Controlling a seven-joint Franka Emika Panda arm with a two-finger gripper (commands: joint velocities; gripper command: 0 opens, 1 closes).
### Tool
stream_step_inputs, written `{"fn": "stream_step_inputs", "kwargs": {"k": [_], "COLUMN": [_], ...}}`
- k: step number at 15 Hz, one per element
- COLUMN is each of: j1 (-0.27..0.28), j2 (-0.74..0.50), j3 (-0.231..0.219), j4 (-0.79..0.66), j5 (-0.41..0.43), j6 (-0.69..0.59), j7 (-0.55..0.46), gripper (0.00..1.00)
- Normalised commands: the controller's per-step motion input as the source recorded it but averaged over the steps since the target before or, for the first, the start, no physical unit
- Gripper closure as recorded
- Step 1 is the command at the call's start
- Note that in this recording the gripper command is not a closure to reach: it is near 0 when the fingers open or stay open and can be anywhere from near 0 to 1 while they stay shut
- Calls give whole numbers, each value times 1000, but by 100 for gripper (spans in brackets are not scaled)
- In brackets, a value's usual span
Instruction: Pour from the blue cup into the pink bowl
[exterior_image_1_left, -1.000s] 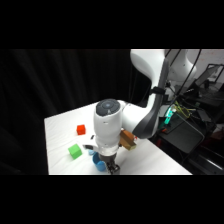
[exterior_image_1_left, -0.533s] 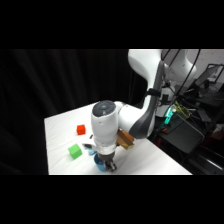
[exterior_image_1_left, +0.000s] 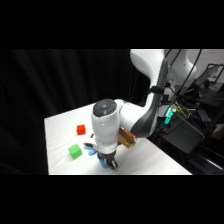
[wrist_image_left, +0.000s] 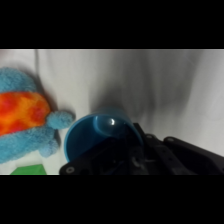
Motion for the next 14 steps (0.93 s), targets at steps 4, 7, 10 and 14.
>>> {"fn": "stream_step_inputs", "kwargs": {"k": [4, 7, 10, 14], "j1": [-35, -221, -359, -381], "j2": [-781, -777, -687, -553], "j3": [-87, -25, 20, 9], "j4": [-449, -480, -487, -473], "j5": [-98, -57, 182, 622], "j6": [-373, -251, -138, -78], "j7": [41, -31, -256, -717], "gripper": [5, 6, 6, 14]}}
